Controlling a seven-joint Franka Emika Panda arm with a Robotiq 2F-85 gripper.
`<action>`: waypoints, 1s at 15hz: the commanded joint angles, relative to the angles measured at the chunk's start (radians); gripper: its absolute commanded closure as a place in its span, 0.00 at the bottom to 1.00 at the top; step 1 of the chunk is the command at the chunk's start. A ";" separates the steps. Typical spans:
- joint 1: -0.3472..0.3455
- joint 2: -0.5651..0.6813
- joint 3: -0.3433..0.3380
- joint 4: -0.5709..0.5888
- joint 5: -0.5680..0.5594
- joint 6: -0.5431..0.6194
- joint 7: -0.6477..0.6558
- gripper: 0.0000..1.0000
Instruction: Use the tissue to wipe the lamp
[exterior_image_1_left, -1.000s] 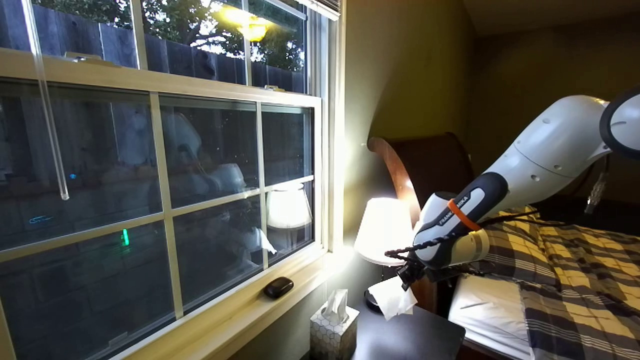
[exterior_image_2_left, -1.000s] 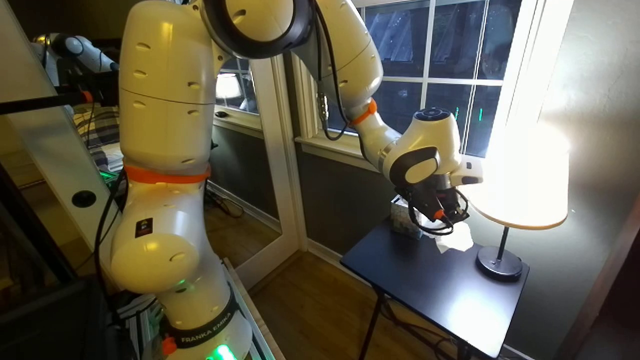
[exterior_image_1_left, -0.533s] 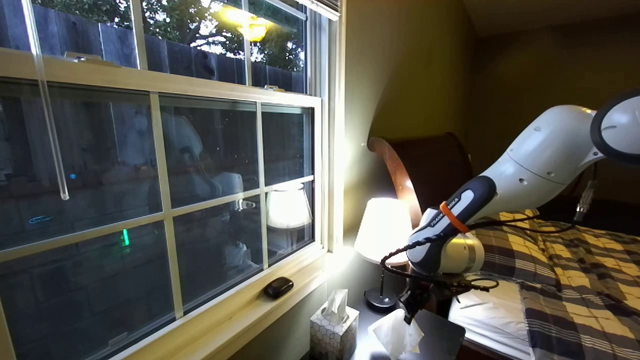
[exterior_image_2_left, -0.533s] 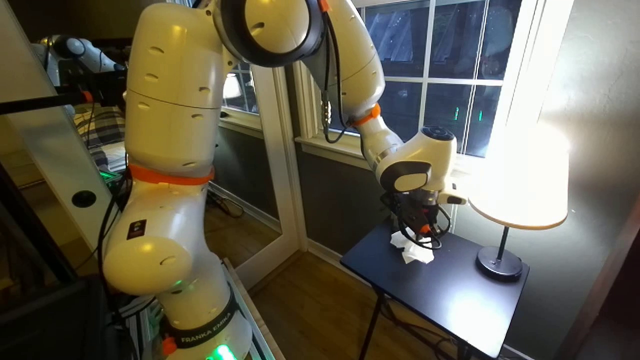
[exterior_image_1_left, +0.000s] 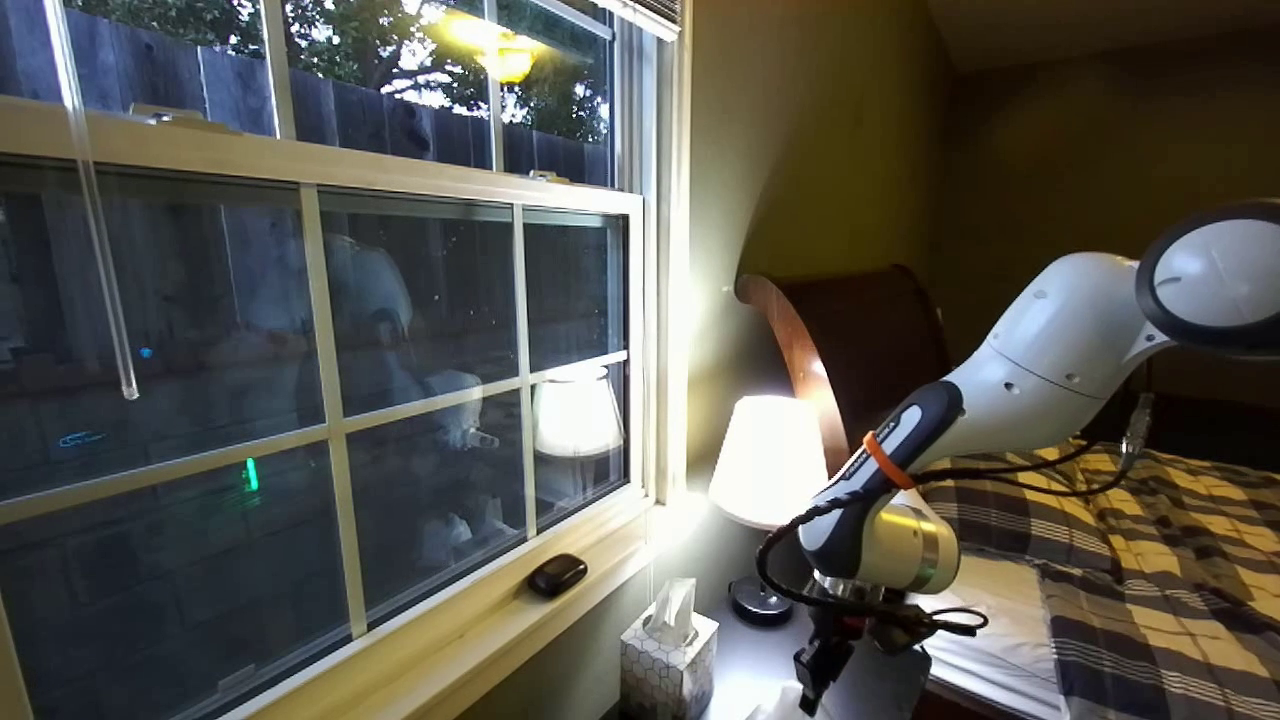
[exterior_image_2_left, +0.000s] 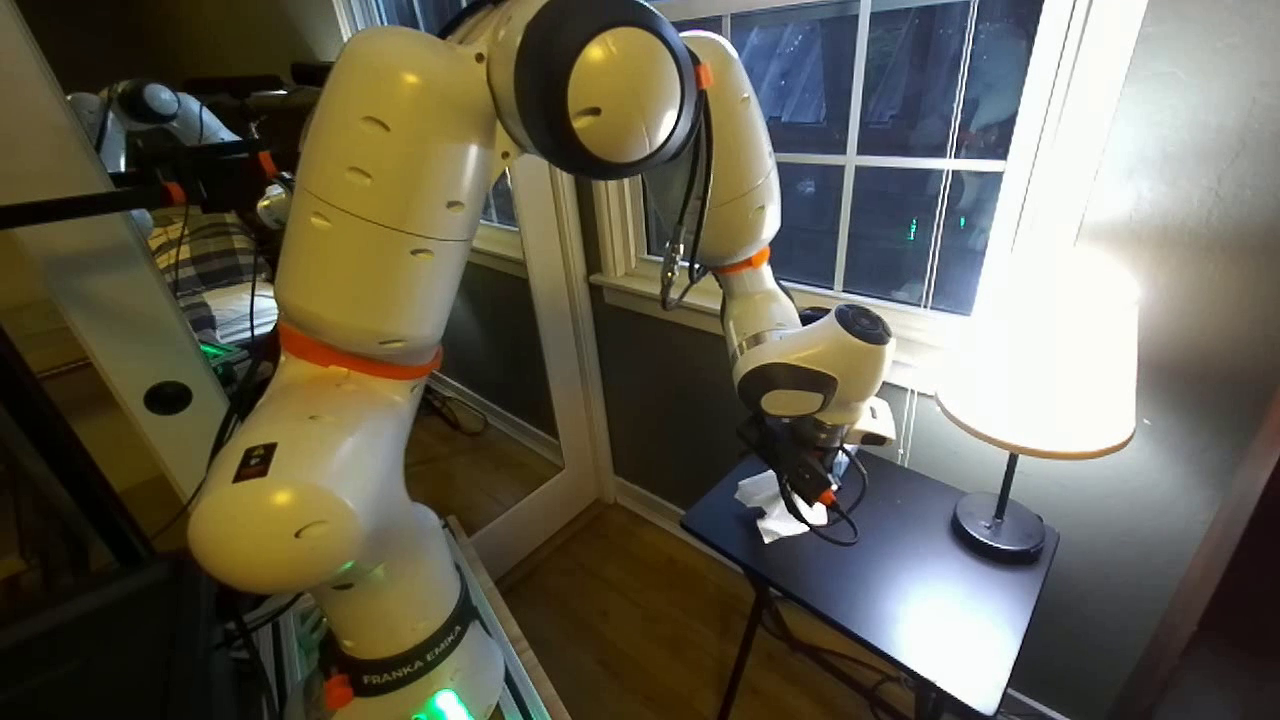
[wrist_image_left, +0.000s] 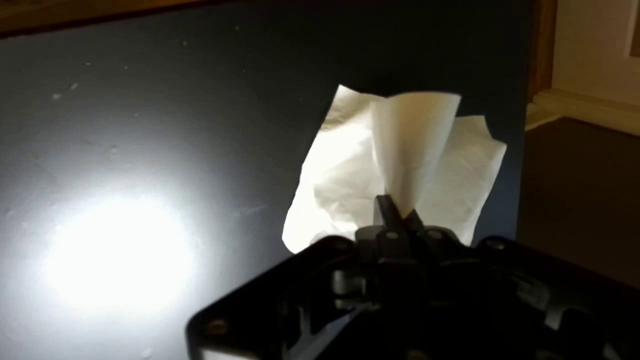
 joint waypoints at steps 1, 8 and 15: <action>-0.045 0.060 0.046 0.000 0.034 0.016 -0.122 1.00; -0.055 0.042 0.071 -0.017 0.016 0.002 -0.226 0.44; 0.031 -0.103 0.010 -0.073 -0.060 0.096 -0.224 0.00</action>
